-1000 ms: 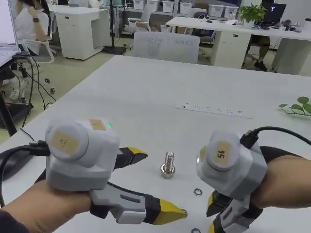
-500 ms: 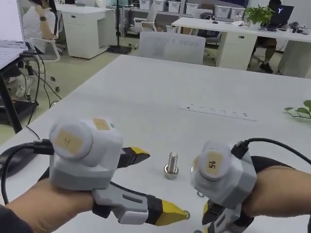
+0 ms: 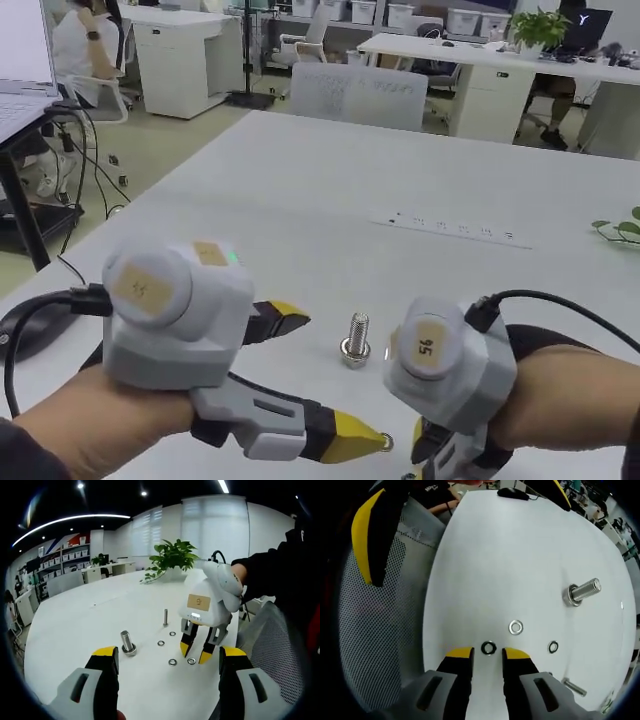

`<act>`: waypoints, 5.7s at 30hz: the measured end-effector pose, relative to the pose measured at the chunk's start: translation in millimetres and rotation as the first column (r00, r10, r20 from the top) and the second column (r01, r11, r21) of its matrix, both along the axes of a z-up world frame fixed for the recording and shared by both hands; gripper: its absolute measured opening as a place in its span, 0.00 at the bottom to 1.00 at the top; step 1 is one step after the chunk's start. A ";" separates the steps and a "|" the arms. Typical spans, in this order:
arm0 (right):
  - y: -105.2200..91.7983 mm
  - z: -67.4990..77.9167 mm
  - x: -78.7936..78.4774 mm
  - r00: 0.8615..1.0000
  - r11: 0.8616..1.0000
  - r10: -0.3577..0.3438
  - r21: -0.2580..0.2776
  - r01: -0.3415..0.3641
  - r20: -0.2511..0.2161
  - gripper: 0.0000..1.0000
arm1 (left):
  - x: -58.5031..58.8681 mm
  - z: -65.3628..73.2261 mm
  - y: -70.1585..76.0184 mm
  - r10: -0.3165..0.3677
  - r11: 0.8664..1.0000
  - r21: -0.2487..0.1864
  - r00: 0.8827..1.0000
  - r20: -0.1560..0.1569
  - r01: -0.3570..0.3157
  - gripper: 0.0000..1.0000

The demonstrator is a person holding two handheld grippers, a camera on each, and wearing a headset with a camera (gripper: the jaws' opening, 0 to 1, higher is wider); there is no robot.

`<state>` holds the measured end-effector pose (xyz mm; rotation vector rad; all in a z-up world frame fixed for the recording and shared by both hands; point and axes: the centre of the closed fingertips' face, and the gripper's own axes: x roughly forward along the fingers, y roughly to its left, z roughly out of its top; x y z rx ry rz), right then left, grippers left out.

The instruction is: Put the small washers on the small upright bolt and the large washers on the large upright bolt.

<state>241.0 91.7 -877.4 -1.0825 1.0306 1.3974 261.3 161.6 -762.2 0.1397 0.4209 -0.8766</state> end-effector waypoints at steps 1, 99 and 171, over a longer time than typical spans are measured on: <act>0.1 -0.4 0.0 1.000 1.000 0.000 -0.001 0.000 -0.001 0.24 | 0.0 0.1 -0.1 0.000 1.000 -0.001 1.000 0.000 0.000 0.82; -29.9 52.3 41.3 0.986 0.986 -0.150 0.081 0.144 0.074 0.12 | -5.0 -11.5 -13.5 -0.057 0.998 0.028 0.998 -0.039 0.058 0.82; -69.3 83.1 139.2 0.973 0.986 -0.165 0.036 0.161 0.162 0.12 | 21.9 -11.3 -39.4 -0.129 0.991 0.013 0.990 -0.049 0.130 0.81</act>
